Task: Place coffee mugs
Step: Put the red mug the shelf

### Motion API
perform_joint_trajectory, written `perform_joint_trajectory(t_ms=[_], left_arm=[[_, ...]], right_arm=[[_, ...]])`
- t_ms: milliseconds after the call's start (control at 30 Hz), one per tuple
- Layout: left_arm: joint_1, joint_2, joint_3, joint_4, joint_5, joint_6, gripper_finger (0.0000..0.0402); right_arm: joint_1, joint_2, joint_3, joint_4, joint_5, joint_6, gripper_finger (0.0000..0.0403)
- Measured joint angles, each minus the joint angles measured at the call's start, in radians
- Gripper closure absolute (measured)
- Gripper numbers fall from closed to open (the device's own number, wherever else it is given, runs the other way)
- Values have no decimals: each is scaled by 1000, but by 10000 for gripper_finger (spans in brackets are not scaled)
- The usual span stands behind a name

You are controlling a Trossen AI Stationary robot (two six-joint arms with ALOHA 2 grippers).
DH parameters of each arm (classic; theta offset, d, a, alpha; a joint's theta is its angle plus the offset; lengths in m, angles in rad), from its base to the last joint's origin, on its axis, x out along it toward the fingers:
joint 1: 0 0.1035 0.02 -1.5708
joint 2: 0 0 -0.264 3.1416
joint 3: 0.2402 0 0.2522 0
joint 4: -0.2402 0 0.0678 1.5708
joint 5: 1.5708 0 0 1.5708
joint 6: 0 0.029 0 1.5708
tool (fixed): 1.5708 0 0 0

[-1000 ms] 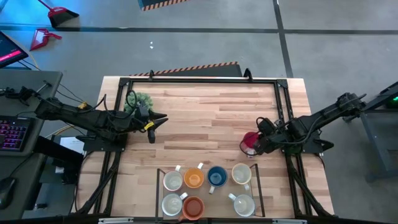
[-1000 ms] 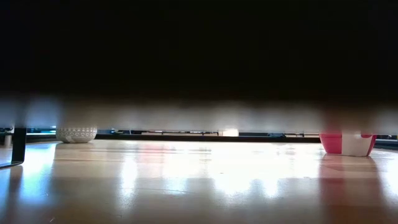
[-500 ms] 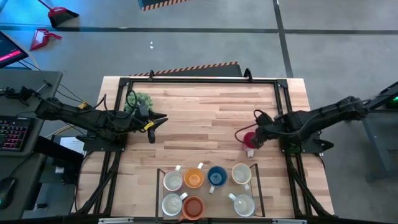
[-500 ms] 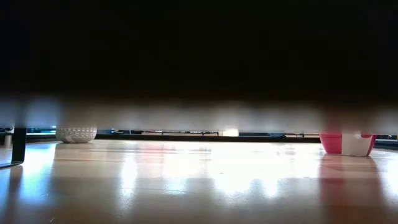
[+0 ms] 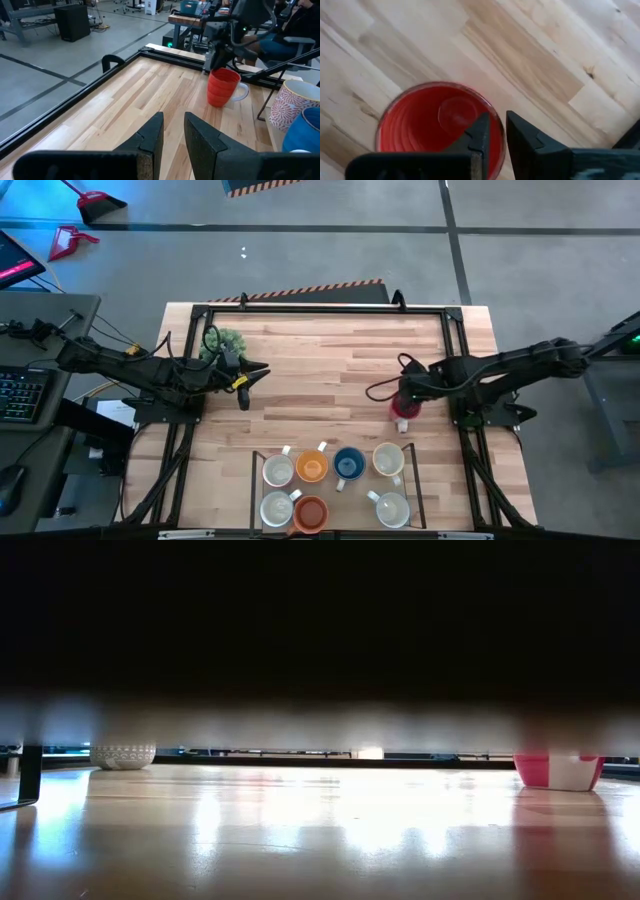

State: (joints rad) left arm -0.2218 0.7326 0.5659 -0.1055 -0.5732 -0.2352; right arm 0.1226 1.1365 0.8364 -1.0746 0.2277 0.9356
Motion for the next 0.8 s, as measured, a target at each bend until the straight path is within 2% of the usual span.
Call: perform_joint_trajectory(t_ms=[367, 500, 800], left_arm=[[0, 0, 0, -1, 0, 0, 335], [0, 0, 0, -2, 0, 0, 335], [0, 0, 0, -2, 0, 0, 335]], right_arm=[[-5, 86, -1, 11, -38, -84, 331], [-5, 140, -1, 12, -69, -118, 329], [-5, 236, -1, 51, -67, -133, 331]])
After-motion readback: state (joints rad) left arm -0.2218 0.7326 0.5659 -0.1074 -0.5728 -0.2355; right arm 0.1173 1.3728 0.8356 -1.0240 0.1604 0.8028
